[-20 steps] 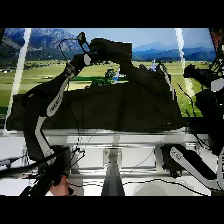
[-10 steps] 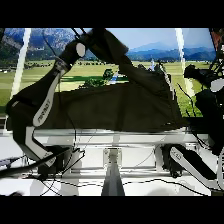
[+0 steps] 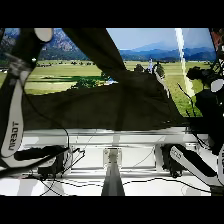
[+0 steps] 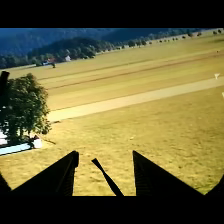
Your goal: Fold the clothes and pants, and hang the long-sleeved shirts on hangers.
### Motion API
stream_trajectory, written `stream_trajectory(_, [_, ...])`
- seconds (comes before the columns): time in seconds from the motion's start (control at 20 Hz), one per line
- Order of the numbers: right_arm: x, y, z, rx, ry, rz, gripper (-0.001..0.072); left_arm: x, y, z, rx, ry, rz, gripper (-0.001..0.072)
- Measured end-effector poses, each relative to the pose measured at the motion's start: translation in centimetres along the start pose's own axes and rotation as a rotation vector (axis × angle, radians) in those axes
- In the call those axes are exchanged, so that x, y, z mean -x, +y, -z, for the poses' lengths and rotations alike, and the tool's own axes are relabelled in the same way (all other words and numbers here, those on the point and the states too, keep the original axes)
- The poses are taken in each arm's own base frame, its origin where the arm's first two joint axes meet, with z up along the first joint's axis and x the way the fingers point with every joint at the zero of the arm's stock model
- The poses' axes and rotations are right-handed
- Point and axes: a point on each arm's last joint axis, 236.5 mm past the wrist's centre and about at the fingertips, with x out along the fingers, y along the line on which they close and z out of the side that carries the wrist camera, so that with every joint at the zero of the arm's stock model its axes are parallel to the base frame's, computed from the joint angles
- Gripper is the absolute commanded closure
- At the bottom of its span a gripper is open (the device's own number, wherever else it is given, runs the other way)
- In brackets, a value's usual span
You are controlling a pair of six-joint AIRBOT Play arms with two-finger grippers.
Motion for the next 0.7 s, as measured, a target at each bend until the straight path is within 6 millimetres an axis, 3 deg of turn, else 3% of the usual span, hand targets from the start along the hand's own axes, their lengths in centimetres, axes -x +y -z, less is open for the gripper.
stream_trajectory(0.1, [-1.0, -1.2, 1.8, -0.026, 0.062, 0.015, 0.0330, 1.0, 1.2, 0.7, -0.080, 0.082, -0.056, 0.0688])
stream_trajectory(0.15, [-1.5, -1.6, 2.7, -0.041, 0.094, 0.017, 0.0379, 1.5, 2.7, 1.7, -0.113, 0.142, -0.107, 0.0688])
stream_trajectory(0.2, [-2.1, -1.8, 3.8, -0.051, 0.132, 0.012, 0.0381, 2.0, 4.6, 2.8, -0.139, 0.201, -0.166, 0.0688])
stream_trajectory(0.3, [-3.2, -1.5, 6.2, -0.052, 0.225, -0.015, 0.0382, 3.8, 10.0, 5.2, -0.150, 0.321, -0.326, 0.0686])
stream_trajectory(0.45, [-4.6, -0.1, 9.3, -0.024, 0.385, -0.106, 0.0382, 8.0, 18.7, 9.1, -0.112, 0.495, -0.583, 0.0686])
stream_trajectory(0.55, [-5.5, 0.9, 9.4, -0.018, 0.458, -0.174, 0.0385, 10.7, 22.5, 11.7, -0.100, 0.606, -0.701, 0.0686])
stream_trajectory(0.7, [-6.6, 1.5, 8.9, -0.024, 0.553, -0.259, 0.0500, 13.0, 25.5, 14.4, -0.116, 0.720, -0.786, 0.0685])
